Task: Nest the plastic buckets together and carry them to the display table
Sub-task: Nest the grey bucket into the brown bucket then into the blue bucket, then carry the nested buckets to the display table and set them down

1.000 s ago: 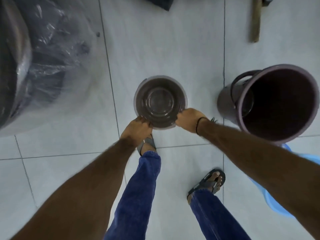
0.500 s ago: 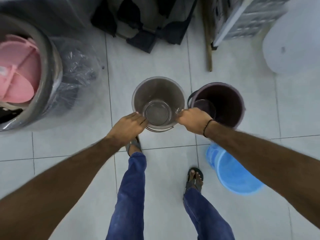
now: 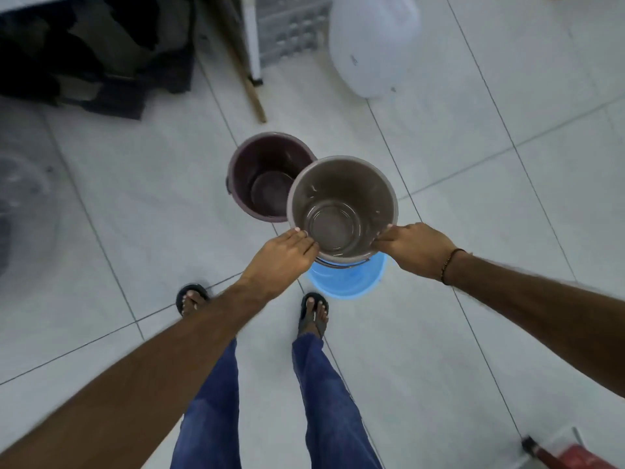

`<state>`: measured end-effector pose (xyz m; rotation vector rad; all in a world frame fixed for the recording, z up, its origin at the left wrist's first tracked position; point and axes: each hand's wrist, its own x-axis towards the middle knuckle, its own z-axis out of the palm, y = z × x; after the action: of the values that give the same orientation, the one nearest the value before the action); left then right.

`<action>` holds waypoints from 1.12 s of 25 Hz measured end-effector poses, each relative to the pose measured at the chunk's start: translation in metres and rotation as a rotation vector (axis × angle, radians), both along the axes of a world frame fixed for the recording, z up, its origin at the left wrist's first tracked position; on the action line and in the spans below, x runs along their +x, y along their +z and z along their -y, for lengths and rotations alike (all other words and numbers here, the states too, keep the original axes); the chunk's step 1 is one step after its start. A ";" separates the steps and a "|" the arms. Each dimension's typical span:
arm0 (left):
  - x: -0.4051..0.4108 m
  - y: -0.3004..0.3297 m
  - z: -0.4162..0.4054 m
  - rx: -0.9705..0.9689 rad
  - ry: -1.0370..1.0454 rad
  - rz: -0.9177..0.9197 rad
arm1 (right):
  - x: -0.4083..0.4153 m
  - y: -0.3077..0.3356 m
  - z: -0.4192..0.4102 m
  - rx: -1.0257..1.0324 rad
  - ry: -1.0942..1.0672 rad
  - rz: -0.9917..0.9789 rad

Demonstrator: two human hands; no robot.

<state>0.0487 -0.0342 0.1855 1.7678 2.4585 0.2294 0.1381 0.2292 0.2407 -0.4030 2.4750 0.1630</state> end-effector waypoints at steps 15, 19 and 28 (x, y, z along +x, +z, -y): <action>0.071 -0.204 -0.055 -0.492 0.145 0.463 | 0.109 -0.238 0.028 -0.062 -0.540 0.232; 0.038 -0.223 -0.071 -0.064 0.924 0.730 | 0.110 -0.252 0.022 -0.252 -1.239 -0.144; -0.019 -0.252 -0.088 -0.232 1.195 1.410 | 0.105 -0.296 -0.001 -0.312 -2.065 -0.150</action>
<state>0.0295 0.0537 -0.0665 -0.2852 1.7997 0.8178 0.2434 0.2306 -0.0557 1.9980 1.8195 -1.0014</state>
